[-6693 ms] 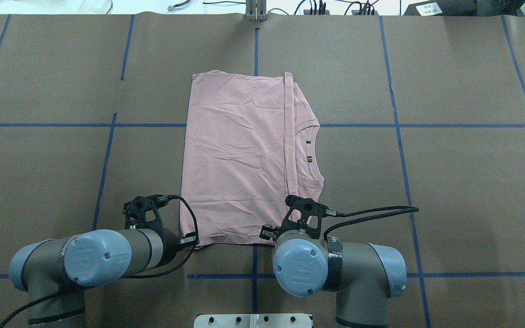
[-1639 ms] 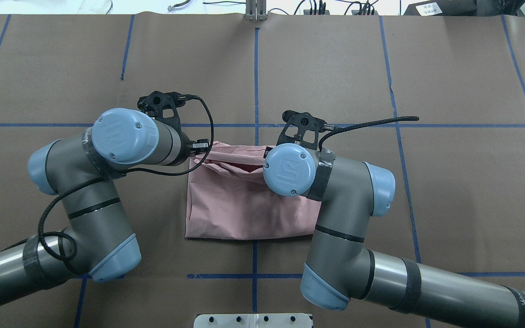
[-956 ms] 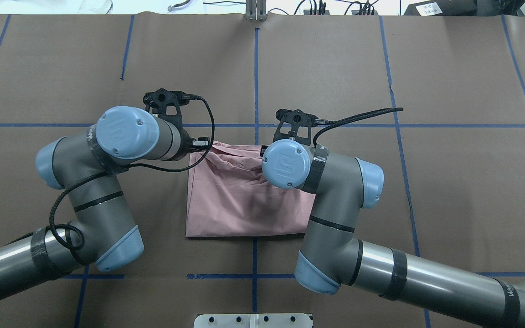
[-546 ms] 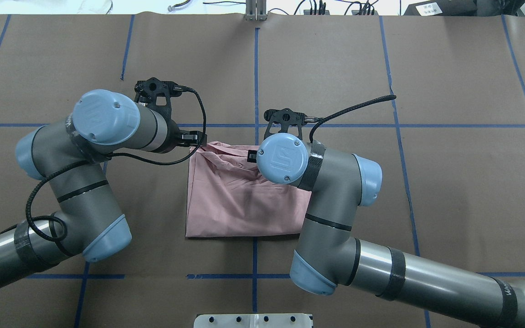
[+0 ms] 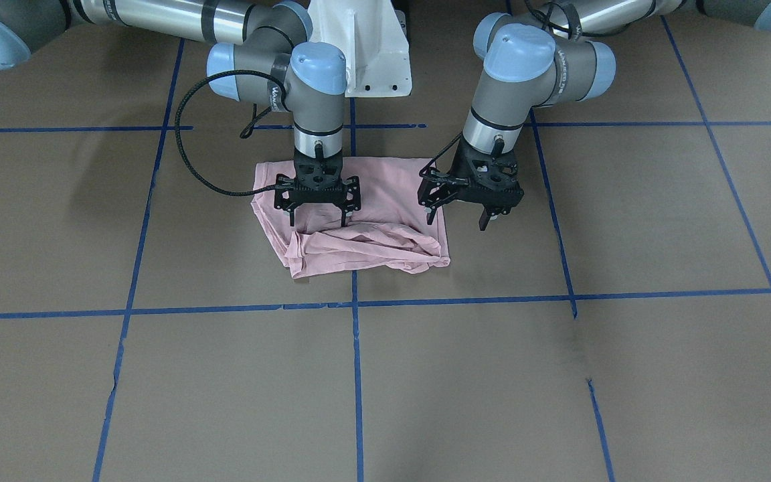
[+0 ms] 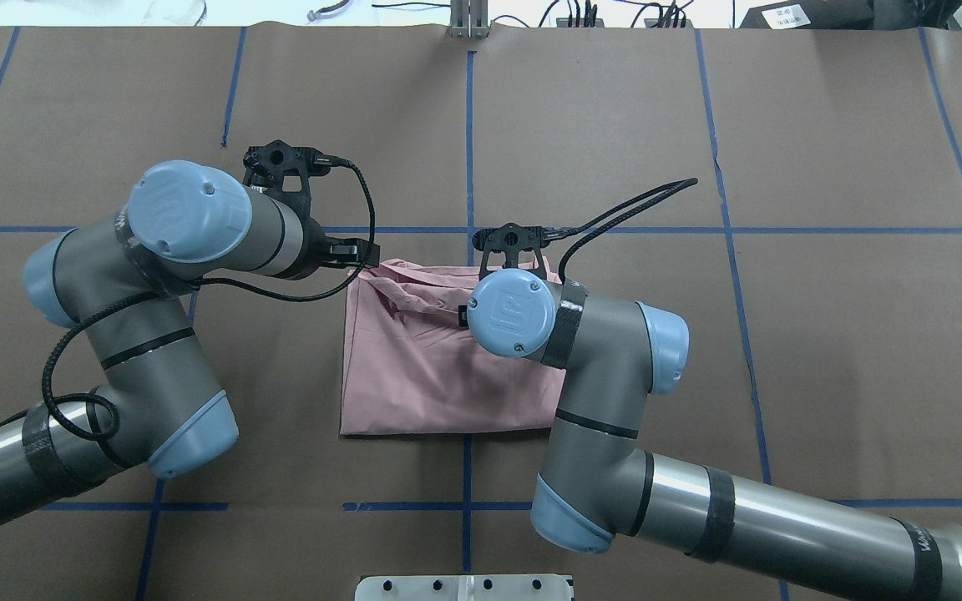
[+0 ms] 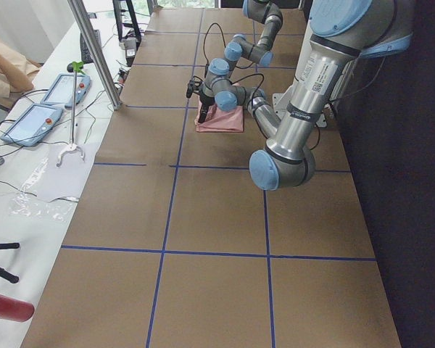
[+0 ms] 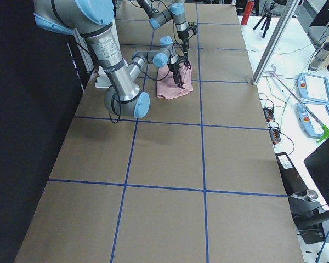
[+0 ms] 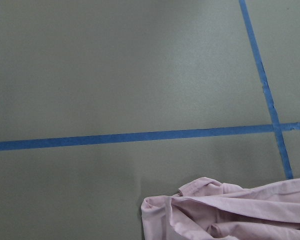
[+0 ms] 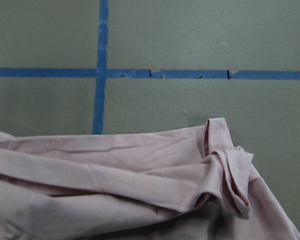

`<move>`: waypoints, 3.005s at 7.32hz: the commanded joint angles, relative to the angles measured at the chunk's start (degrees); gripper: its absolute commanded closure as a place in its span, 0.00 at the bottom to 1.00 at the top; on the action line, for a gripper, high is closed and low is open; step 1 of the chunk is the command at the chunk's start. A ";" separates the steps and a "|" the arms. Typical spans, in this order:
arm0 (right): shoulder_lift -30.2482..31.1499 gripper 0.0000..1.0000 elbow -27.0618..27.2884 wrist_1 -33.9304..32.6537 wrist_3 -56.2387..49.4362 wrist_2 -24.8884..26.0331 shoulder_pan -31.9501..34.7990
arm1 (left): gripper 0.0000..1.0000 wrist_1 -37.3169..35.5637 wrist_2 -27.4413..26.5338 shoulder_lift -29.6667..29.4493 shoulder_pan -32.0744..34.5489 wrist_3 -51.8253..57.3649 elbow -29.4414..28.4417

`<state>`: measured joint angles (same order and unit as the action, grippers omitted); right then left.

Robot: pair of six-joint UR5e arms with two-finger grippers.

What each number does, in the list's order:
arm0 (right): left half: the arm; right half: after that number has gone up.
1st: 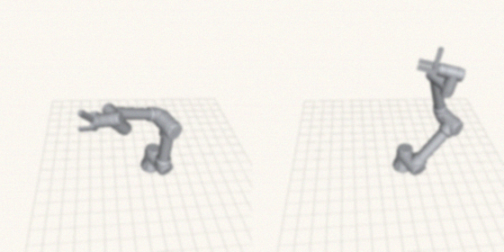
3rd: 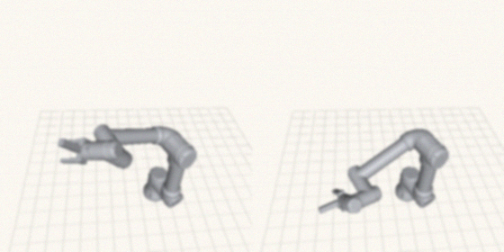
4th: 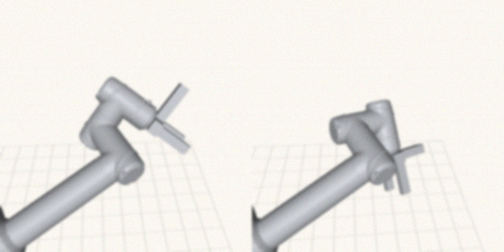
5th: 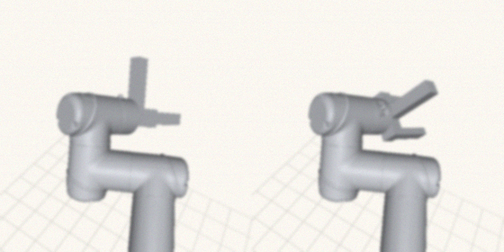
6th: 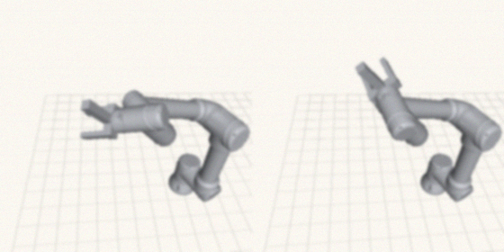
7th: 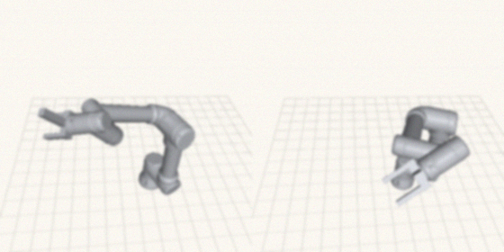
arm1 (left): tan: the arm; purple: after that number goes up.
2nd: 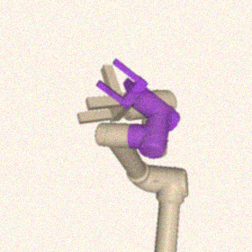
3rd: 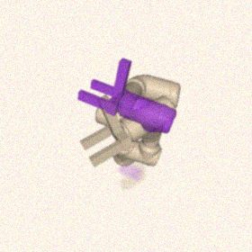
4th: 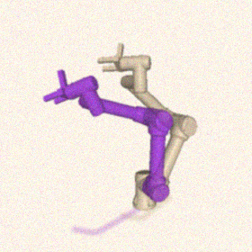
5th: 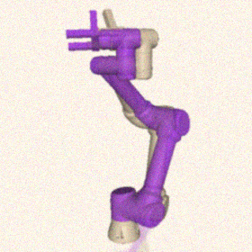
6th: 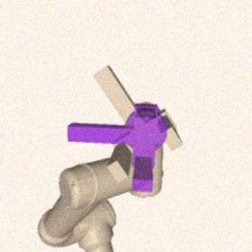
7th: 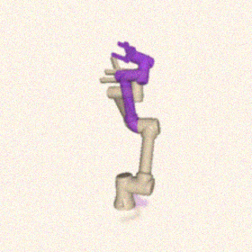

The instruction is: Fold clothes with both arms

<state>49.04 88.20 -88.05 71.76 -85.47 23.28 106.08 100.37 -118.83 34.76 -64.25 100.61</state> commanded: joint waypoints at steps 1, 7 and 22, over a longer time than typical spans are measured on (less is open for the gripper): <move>-0.44 0.00 -3.81 0.33 -4.41 -0.13 5.08 | 0.00 0.00 0.01 0.00 -0.04 -0.08 0.03; -6.15 0.00 -14.47 7.80 -13.67 -18.85 20.40 | 0.00 -1.05 -2.18 -1.83 -4.84 -4.53 -4.09; 4.90 0.00 -1.39 7.19 -18.63 -22.70 22.23 | 0.00 -4.27 3.51 -0.81 11.63 17.62 -1.27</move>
<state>50.86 82.88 -80.45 56.35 -105.86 43.94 105.36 101.80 -122.69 44.04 -51.56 91.87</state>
